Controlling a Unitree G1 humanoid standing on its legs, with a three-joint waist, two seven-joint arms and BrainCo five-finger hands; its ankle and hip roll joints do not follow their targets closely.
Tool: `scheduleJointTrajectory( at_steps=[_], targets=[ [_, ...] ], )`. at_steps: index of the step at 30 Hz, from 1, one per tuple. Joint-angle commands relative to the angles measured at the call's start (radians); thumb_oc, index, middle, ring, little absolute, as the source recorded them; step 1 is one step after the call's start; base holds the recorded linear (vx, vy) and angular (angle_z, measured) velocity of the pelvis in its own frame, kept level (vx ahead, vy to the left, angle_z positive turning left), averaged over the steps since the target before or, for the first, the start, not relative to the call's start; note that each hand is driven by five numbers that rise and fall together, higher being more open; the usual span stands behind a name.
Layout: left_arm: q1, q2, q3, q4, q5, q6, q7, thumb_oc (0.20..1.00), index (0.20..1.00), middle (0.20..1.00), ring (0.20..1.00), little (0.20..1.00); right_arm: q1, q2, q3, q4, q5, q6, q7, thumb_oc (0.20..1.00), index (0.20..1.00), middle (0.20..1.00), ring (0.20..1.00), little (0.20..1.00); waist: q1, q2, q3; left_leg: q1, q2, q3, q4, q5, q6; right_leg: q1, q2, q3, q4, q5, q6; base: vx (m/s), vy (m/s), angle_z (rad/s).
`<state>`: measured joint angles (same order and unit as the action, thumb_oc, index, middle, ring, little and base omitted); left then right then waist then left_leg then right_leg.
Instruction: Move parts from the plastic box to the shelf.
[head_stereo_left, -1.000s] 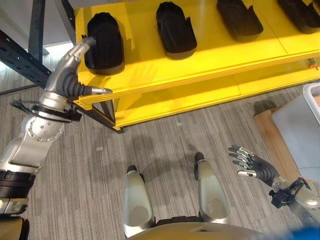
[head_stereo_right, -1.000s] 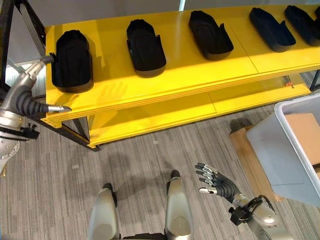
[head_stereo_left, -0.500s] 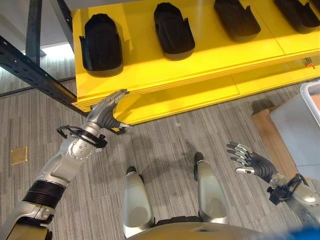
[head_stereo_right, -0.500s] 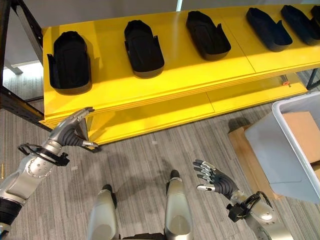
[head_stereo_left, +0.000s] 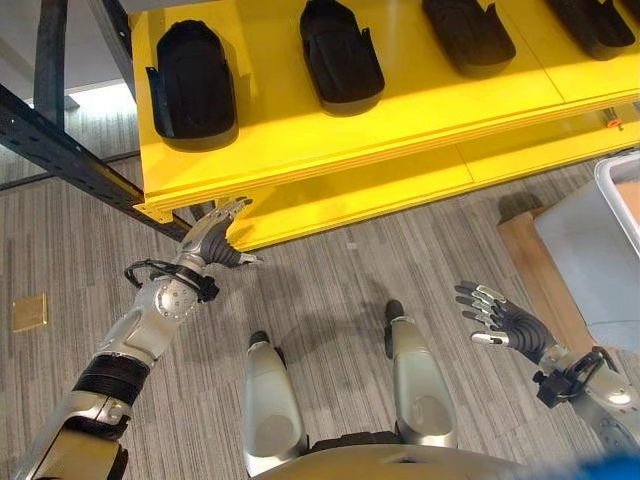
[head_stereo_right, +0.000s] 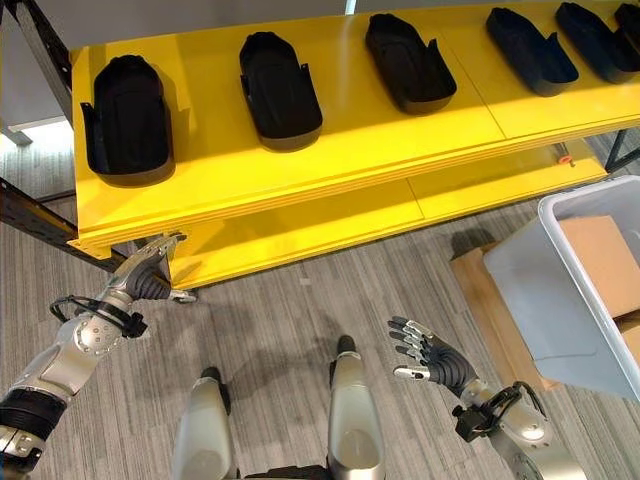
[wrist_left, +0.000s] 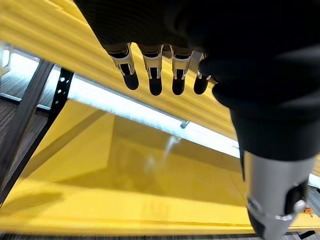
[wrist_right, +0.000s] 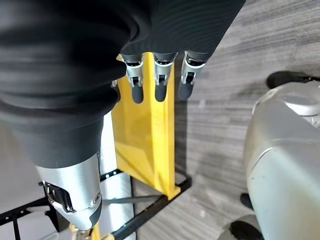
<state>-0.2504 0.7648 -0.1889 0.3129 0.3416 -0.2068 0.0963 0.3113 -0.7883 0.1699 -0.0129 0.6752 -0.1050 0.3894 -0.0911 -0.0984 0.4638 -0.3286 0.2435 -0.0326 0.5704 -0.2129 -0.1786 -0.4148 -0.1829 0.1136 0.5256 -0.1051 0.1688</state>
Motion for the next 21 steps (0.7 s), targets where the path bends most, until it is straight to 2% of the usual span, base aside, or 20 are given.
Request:
scheduleJointTrajectory(
  at_steps=[1, 3, 7, 12, 21],
  targets=[
    [0.029, 0.029, 0.023, -0.037, 0.020, -0.030, 0.066, 1.000, 1.000, 1.000, 1.000, 1.000, 0.010, 0.001, -0.005, -0.007, 0.019, -0.046, 0.006, 1.000, 1.000, 1.000, 1.000, 1.000, 0.009, -0.030, -0.075, -0.047, -0.016, -0.016, -0.018, 0.067, 0.040, -0.015, -0.042, 0.025, -0.001, 0.033, -0.018, 0.00, 0.000, 0.00],
    [0.040, 0.098, 0.079, -0.162, 0.045, -0.045, 0.069, 1.000, 1.000, 1.000, 1.000, 1.000, 0.014, 0.001, -0.019, -0.002, 0.010, -0.048, 0.004, 1.000, 1.000, 1.000, 1.000, 1.000, 0.012, -0.024, -0.074, -0.047, -0.015, -0.017, -0.012, 0.063, 0.041, -0.012, -0.042, 0.024, -0.001, 0.031, -0.018, 0.00, 0.000, 0.00],
    [0.054, 0.133, 0.115, -0.218, 0.051, -0.057, 0.072, 1.000, 1.000, 1.000, 1.000, 1.000, 0.013, 0.000, -0.020, -0.003, 0.008, -0.048, 0.006, 1.000, 1.000, 1.000, 1.000, 1.000, 0.014, -0.020, -0.074, -0.049, -0.017, -0.017, -0.011, 0.062, 0.041, -0.015, -0.042, 0.023, 0.004, 0.030, -0.019, 0.01, 0.004, -0.03],
    [0.042, 0.156, 0.126, -0.224, 0.055, -0.056, 0.076, 1.000, 1.000, 1.000, 1.000, 1.000, 0.012, 0.001, -0.015, -0.006, 0.003, -0.045, 0.008, 1.000, 1.000, 1.000, 1.000, 1.000, 0.012, -0.021, -0.076, -0.052, -0.017, -0.019, -0.008, 0.061, 0.042, -0.017, -0.043, 0.024, 0.006, 0.029, -0.021, 0.00, 0.000, 0.00],
    [-0.007, 0.130, 0.080, -0.124, 0.060, -0.034, 0.081, 1.000, 1.000, 1.000, 1.000, 1.000, 0.012, 0.003, -0.009, -0.002, -0.001, -0.038, 0.009, 1.000, 1.000, 1.000, 1.000, 1.000, 0.008, -0.024, -0.075, -0.057, -0.019, -0.016, 0.000, 0.060, 0.044, -0.023, -0.041, 0.026, 0.009, 0.031, -0.020, 0.00, 0.000, 0.00]
  ],
)
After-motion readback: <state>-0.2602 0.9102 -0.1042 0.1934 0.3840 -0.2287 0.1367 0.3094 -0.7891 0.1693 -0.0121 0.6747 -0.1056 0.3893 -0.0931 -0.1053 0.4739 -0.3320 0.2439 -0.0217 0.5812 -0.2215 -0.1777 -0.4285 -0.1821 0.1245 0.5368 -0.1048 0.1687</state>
